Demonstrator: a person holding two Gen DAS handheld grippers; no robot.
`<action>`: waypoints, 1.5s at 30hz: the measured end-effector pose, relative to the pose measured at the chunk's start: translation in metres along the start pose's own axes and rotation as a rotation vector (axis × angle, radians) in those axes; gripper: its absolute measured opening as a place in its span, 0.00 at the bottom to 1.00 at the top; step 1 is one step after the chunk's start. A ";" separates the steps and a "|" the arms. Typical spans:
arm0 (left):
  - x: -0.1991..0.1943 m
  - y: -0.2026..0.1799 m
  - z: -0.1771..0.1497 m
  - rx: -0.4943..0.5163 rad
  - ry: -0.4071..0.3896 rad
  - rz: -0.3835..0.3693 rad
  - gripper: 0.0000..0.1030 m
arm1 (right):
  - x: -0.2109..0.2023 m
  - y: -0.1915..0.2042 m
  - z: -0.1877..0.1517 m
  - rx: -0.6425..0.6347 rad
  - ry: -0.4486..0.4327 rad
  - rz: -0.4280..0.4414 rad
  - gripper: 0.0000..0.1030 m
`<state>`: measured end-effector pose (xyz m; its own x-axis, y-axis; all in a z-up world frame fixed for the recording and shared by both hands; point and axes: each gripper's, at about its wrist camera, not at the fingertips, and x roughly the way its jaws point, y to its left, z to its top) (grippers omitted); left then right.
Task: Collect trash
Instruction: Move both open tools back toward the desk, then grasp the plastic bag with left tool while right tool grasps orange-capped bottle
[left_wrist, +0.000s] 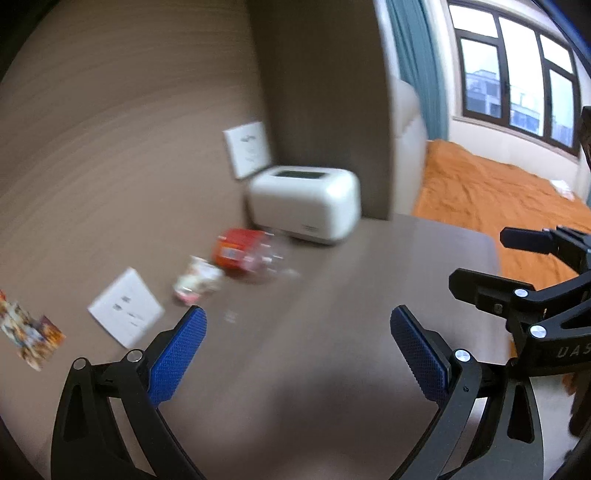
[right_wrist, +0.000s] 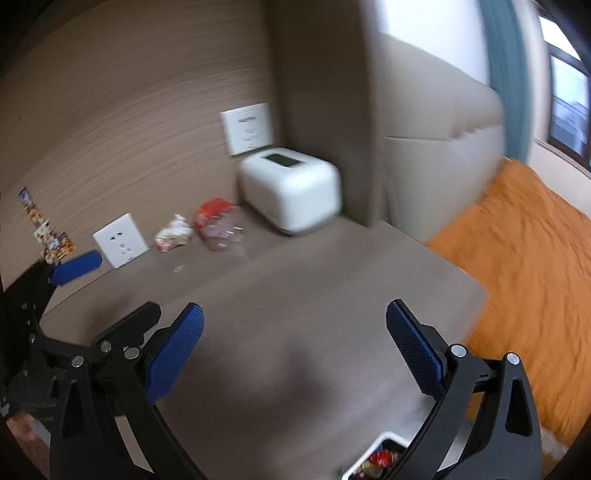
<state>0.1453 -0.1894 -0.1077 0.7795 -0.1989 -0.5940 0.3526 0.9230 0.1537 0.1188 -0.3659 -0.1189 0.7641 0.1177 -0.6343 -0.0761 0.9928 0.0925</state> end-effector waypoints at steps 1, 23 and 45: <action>0.004 0.008 0.002 -0.001 -0.002 0.008 0.95 | 0.006 0.006 0.005 -0.014 -0.001 0.008 0.95; 0.169 0.101 0.025 0.119 0.155 0.067 0.95 | 0.217 0.075 0.085 -0.247 0.203 0.119 0.95; 0.151 0.099 -0.003 0.084 0.216 -0.025 0.50 | 0.184 0.087 0.066 -0.194 0.173 0.122 0.74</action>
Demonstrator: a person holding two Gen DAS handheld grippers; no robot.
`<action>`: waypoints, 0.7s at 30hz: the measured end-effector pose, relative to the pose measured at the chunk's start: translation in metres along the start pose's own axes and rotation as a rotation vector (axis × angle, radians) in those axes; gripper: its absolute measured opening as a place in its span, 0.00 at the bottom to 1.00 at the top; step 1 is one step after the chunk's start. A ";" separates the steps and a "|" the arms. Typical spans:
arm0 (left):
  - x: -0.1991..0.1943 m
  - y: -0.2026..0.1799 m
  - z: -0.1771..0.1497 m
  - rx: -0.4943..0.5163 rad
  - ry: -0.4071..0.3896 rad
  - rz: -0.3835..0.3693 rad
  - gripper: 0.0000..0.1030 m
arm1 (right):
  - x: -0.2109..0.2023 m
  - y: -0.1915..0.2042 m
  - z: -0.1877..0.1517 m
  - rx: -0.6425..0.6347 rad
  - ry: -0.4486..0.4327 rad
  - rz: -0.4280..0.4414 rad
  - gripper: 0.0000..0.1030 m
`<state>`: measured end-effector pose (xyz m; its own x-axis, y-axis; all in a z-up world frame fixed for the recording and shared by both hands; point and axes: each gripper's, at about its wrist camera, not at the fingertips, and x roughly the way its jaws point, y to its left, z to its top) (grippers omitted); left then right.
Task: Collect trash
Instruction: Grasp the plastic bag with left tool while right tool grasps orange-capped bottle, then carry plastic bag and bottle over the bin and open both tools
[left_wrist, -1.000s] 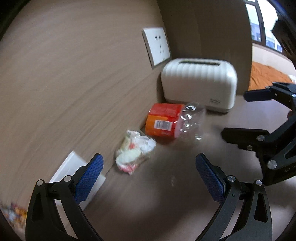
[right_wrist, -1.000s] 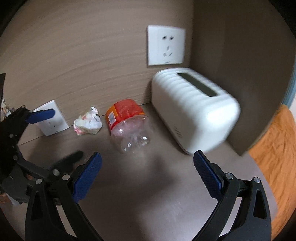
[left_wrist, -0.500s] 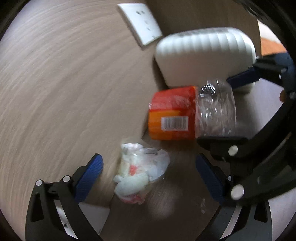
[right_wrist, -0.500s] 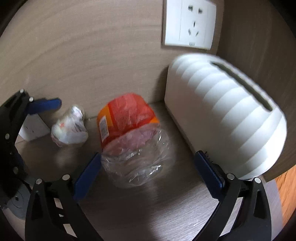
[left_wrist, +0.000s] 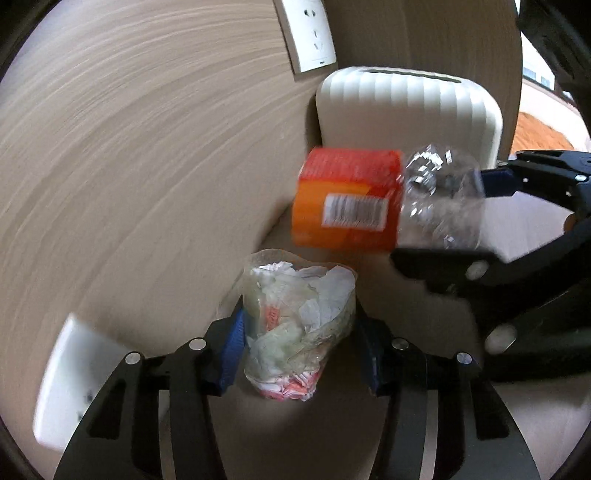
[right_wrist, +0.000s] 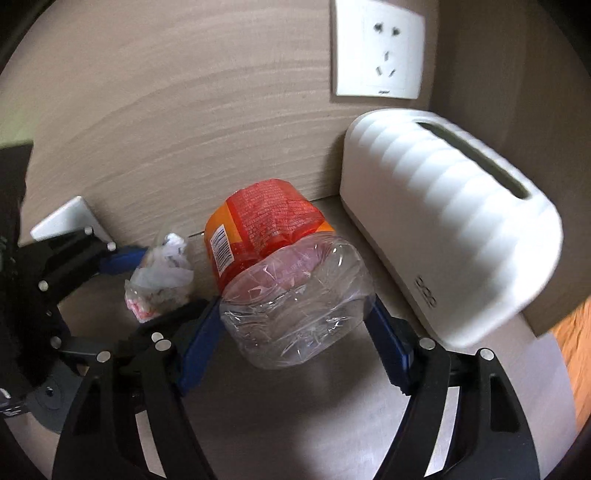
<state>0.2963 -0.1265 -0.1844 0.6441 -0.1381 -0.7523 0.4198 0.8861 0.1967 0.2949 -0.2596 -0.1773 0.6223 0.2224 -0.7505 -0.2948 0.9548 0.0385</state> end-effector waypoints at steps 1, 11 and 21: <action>-0.005 0.001 -0.004 -0.021 0.000 -0.010 0.50 | -0.006 0.000 -0.003 0.004 -0.003 -0.003 0.74; -0.071 0.001 -0.055 -0.247 -0.008 -0.128 0.50 | -0.085 -0.015 -0.046 0.118 -0.046 -0.041 0.74; -0.115 -0.048 -0.059 -0.246 -0.043 -0.241 0.50 | -0.148 -0.054 -0.114 0.249 -0.042 -0.161 0.74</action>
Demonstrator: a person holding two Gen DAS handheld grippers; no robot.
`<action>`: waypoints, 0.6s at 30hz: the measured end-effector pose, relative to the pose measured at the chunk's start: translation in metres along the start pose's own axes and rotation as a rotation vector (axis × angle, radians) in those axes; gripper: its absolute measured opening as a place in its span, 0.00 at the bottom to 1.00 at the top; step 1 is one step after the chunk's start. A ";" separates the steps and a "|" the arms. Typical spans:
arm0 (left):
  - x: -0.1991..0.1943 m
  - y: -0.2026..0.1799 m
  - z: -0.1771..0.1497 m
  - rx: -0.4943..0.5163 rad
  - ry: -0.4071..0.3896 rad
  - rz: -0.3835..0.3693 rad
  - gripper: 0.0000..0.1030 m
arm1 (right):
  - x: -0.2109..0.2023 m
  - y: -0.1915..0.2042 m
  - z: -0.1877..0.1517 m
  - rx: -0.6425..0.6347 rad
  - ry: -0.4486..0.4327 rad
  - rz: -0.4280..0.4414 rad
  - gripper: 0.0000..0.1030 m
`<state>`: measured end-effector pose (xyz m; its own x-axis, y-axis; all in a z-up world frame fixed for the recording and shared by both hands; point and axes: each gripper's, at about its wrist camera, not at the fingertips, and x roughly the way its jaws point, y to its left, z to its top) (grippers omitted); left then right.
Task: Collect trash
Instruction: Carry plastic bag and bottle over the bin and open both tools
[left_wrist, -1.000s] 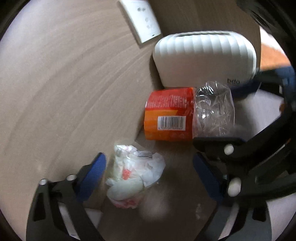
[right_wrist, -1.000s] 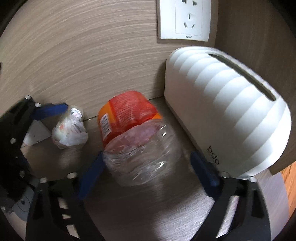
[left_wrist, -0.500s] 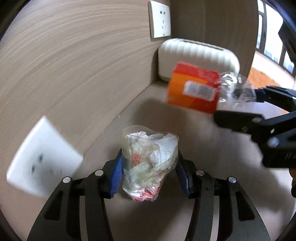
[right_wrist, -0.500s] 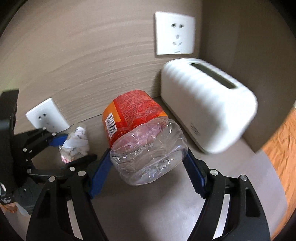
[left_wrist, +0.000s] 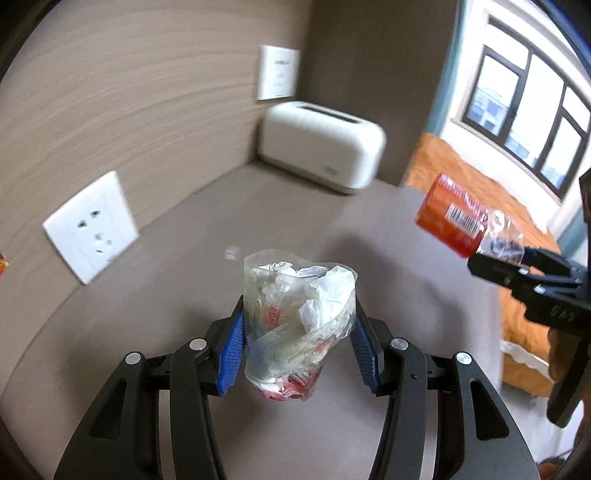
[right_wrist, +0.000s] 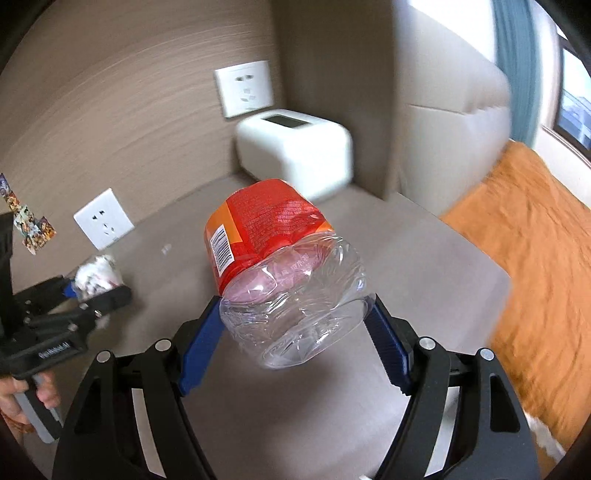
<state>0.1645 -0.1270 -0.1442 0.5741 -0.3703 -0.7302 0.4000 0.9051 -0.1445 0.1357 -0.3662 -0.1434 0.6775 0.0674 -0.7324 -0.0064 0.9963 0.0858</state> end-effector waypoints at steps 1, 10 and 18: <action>-0.003 -0.012 -0.003 0.016 0.002 -0.020 0.50 | -0.004 -0.003 -0.006 0.011 0.002 -0.012 0.74; 0.001 -0.109 -0.017 0.187 0.045 -0.174 0.50 | -0.068 -0.056 -0.066 0.150 -0.010 -0.137 0.74; 0.010 -0.199 -0.033 0.343 0.087 -0.318 0.50 | -0.113 -0.098 -0.114 0.276 -0.015 -0.247 0.74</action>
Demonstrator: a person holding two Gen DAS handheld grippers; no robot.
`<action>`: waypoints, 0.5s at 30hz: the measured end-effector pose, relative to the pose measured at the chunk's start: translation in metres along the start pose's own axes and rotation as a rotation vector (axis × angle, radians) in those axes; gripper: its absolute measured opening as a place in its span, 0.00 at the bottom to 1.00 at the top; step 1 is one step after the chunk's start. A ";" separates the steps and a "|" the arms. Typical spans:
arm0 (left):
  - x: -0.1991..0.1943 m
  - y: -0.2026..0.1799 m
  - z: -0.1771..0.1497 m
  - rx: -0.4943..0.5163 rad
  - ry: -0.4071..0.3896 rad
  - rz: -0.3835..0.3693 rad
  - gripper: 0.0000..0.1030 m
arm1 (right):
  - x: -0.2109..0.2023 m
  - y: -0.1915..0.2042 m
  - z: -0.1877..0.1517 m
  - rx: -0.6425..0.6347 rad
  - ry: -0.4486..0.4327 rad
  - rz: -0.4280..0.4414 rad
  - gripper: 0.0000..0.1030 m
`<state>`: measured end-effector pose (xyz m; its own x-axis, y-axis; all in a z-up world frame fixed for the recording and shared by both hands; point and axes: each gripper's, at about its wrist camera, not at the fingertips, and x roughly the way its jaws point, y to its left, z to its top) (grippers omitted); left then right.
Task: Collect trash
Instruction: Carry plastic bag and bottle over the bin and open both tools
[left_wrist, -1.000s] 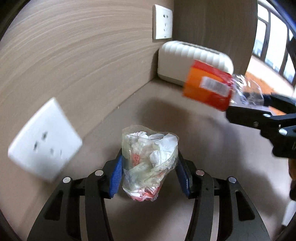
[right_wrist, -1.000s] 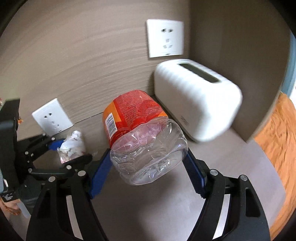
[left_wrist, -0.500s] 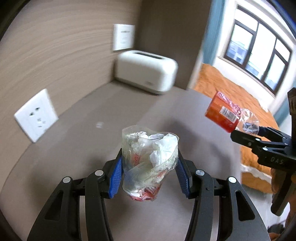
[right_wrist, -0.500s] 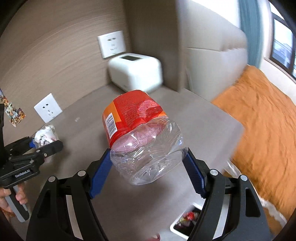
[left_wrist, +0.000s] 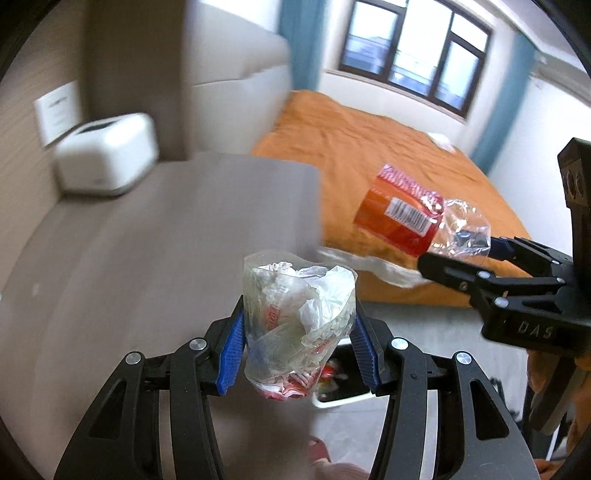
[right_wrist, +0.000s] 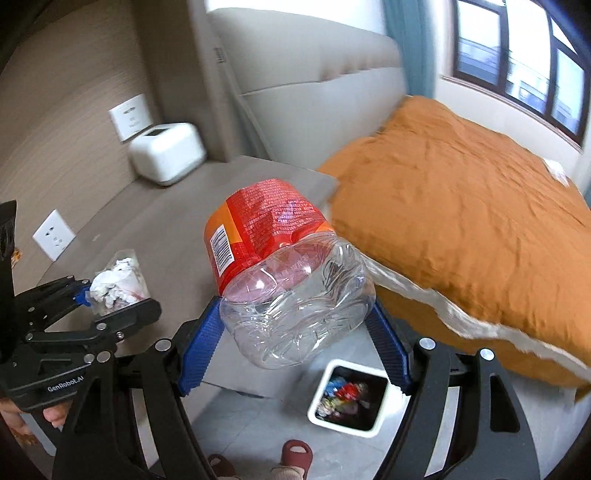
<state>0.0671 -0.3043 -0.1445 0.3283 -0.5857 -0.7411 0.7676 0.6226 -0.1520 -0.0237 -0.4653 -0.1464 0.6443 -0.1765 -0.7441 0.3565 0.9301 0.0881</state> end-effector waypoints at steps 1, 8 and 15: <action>0.005 -0.010 0.002 0.019 0.008 -0.016 0.50 | -0.002 -0.006 -0.004 0.014 0.004 -0.009 0.74; 0.046 -0.068 0.002 0.118 0.072 -0.098 0.50 | -0.006 -0.052 -0.035 0.119 0.051 -0.082 0.74; 0.100 -0.105 -0.014 0.162 0.164 -0.141 0.50 | 0.008 -0.103 -0.069 0.272 0.121 -0.104 0.74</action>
<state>0.0118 -0.4208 -0.2113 0.1281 -0.5603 -0.8183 0.8820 0.4417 -0.1643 -0.1016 -0.5406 -0.2072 0.5153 -0.2116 -0.8305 0.5948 0.7860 0.1688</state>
